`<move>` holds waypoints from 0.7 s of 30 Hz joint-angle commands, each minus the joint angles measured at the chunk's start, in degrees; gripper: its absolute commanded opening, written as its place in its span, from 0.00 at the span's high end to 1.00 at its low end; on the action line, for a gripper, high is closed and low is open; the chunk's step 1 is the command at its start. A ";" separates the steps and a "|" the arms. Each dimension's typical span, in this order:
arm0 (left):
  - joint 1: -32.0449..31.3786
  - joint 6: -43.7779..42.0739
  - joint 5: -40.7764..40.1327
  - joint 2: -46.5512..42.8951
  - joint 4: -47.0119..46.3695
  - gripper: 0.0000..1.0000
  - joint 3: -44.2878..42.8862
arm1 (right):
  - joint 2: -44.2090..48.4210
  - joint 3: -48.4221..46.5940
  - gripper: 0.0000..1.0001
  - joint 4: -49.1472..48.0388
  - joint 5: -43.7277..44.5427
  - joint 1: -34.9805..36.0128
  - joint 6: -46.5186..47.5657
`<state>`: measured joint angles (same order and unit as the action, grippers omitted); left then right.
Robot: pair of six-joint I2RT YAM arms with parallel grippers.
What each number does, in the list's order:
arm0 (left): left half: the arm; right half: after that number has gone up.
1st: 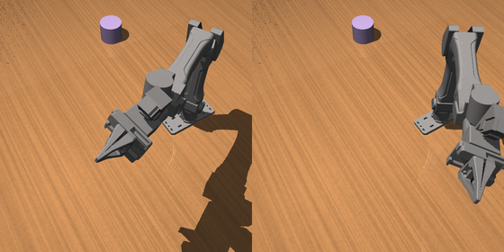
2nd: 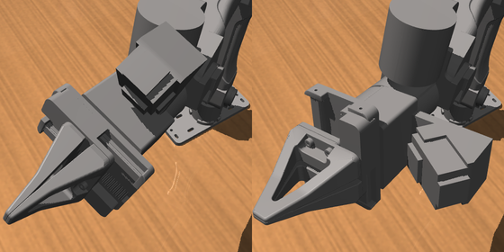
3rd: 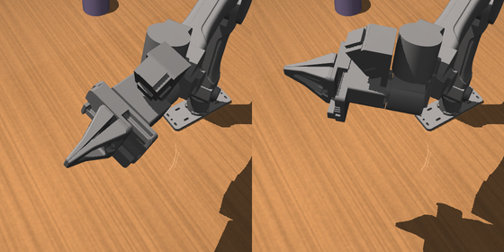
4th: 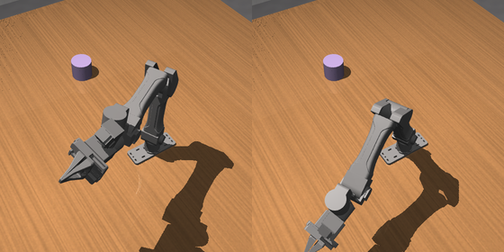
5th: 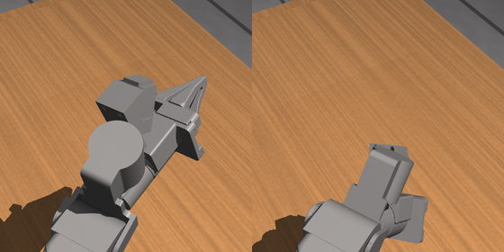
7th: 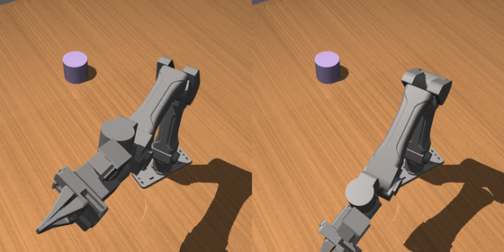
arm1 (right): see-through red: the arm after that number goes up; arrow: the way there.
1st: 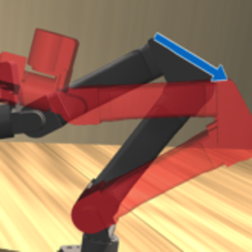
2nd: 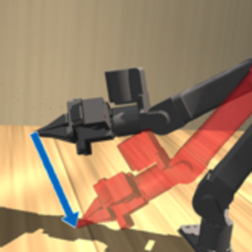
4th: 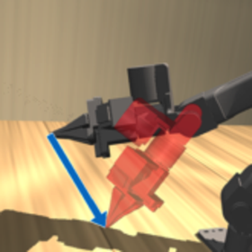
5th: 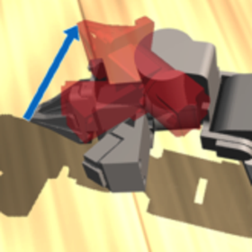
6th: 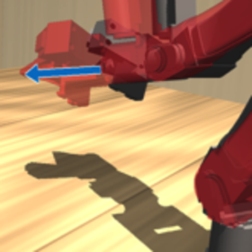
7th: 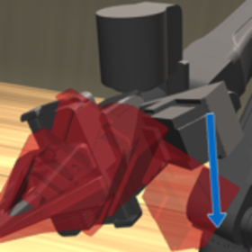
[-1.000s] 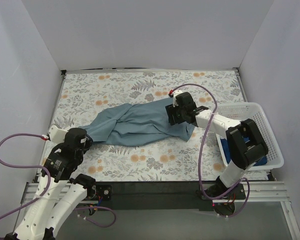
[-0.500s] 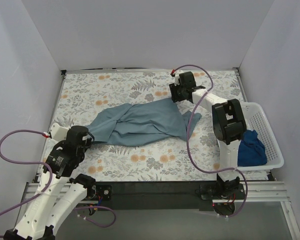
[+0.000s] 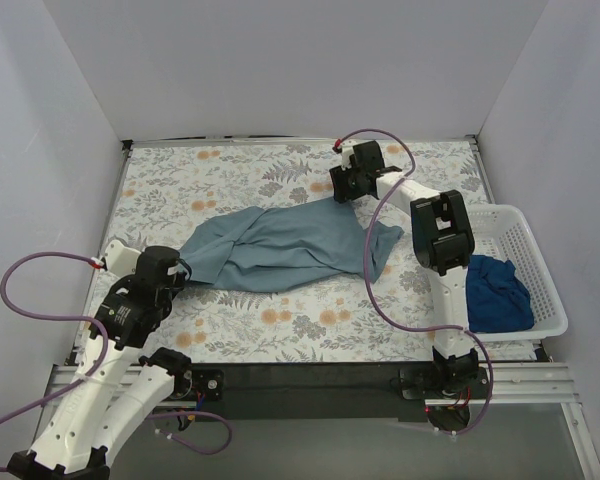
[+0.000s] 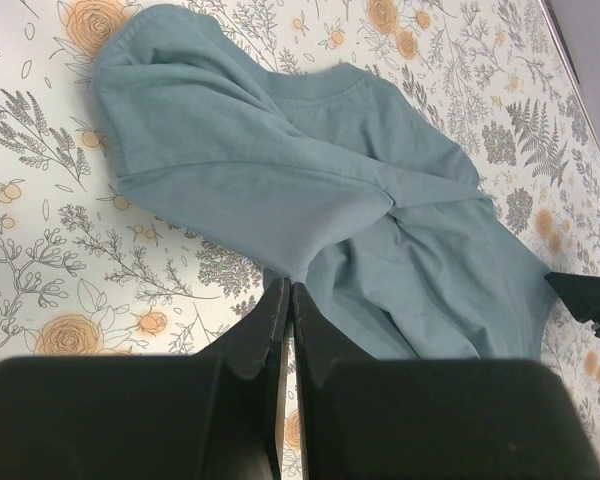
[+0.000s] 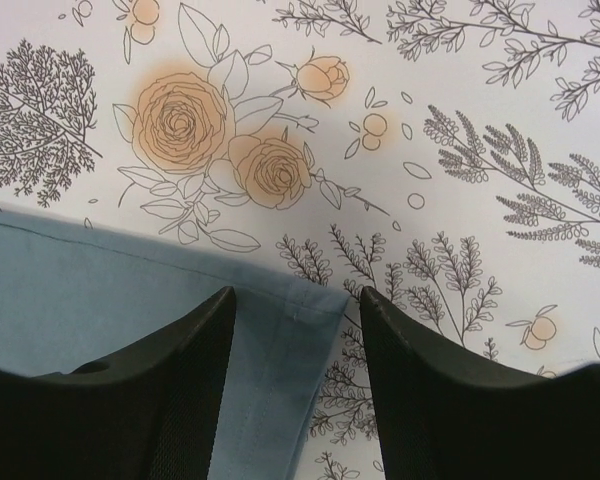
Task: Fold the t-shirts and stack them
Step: Flatten the tshirt out
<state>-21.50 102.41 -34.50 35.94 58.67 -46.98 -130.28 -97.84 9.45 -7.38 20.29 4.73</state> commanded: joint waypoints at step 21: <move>0.14 -3.09 -0.04 1.66 -3.74 1.00 -0.13 | -0.41 0.37 0.76 7.07 0.70 -0.26 3.53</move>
<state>-21.50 101.14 -33.98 36.10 57.39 -46.98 -131.28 -99.48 10.79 -7.22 20.23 7.53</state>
